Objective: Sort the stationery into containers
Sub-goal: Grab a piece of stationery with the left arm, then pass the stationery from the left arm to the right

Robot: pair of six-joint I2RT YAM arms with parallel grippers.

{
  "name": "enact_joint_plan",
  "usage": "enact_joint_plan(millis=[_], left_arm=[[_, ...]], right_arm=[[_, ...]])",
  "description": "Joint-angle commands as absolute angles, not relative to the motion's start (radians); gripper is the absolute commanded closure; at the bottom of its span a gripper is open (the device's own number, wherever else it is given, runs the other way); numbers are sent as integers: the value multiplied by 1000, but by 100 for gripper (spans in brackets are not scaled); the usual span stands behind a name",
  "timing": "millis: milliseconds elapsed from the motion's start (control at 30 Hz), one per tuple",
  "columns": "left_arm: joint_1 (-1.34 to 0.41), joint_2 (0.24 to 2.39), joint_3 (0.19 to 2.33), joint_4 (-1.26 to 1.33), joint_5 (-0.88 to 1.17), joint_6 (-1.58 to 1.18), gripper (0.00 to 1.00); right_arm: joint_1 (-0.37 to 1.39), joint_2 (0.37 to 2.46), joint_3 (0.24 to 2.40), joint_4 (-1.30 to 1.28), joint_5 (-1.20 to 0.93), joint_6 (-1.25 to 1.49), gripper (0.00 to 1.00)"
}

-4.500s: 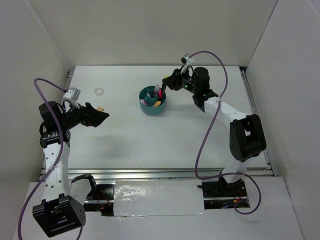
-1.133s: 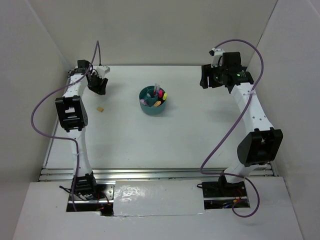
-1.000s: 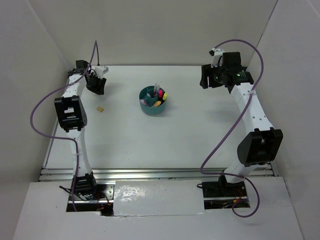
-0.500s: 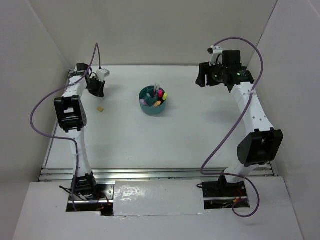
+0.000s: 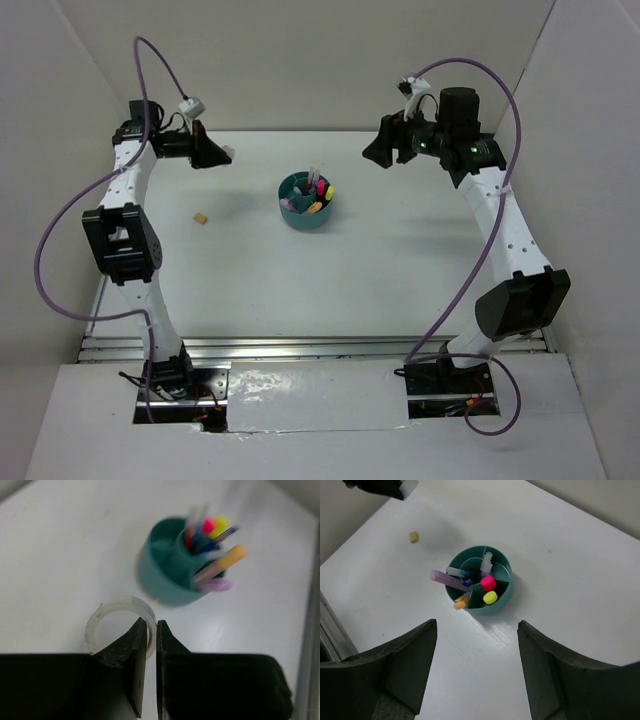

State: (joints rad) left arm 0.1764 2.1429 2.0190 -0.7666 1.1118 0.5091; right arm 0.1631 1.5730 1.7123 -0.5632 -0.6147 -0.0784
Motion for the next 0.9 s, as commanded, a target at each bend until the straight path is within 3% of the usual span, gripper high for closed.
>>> enact_joint_plan(millis=[0,200,367,433,633,867], left_arm=[[150,2007,1941,-610,1595,321,93],[42,1760,1627,-346,1651,126,93],[-73,1531,1264,580,1654,-532,90],[-98,1506,1188,835,1655,-619,90],[-124,1493,1181,804,1658,-603,90],[-189,1519,1158,868,1655,-767,92]], right_arm=[[211,1513,1704,-469,-716,-142,28],[297,1491,1669,-413,-799,-325,34],[397,1525,1695,-420,-854,-515,32],[428,1505,1660,-399,-844,-617,30],[471,1448,1526,-406,-802,-1024,26],[465,1425,1491,-382,-810,-1349,31]])
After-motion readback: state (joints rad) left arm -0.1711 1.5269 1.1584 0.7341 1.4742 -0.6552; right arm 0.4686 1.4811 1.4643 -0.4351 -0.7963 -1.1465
